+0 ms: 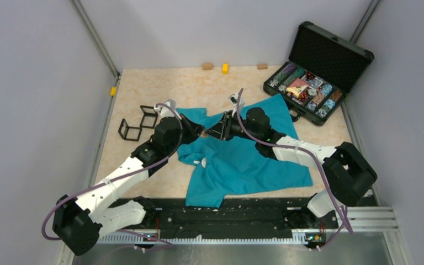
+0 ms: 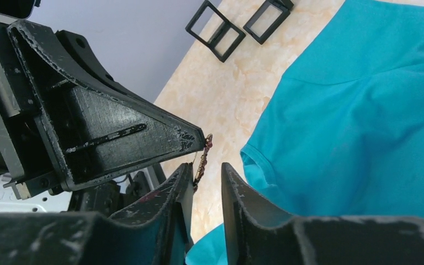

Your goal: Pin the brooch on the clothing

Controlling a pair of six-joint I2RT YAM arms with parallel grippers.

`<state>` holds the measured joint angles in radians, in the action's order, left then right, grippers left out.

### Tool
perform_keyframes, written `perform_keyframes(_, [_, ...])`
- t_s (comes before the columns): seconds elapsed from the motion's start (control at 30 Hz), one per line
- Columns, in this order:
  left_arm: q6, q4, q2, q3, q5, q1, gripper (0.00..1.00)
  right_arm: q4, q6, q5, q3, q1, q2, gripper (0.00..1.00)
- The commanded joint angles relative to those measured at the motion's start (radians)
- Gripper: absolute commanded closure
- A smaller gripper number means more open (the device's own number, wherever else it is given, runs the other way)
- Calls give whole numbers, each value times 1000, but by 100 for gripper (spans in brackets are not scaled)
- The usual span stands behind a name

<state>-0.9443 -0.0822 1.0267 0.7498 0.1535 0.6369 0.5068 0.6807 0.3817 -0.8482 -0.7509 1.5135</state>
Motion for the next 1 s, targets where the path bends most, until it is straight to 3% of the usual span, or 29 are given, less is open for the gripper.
perform_keyframes(0.0, [-15,36,-25,-1,0,10,100,6,-14,-17,-60,-12,13,76])
perform_keyframes(0.2, [-12,31,-25,-5,-1,14,100,2,-17,-28,-62,-12,33,100])
perform_keyframes(0.33, [23,33,-30,-2,-15,14,100,11,-22,-44,-49,-11,23,100])
perform_keyframes(0.37, [49,40,-34,-1,-21,15,92,12,-29,-47,-42,-10,15,100])
perform_keyframes(0.47, [139,57,-57,11,-38,14,54,15,-45,-44,-16,11,-18,100])
perform_keyframes(0.57, [240,67,-113,17,-66,12,33,28,-61,-16,19,49,-62,100])
perform_keyframes(0.67, [345,63,-139,31,-160,9,31,34,-81,26,48,86,-110,100])
perform_keyframes(0.87, [403,18,-128,69,-388,-6,30,61,-94,167,81,135,-218,100])
perform_keyframes(0.97, [392,24,-137,64,-390,-16,31,54,-109,239,77,139,-261,100])
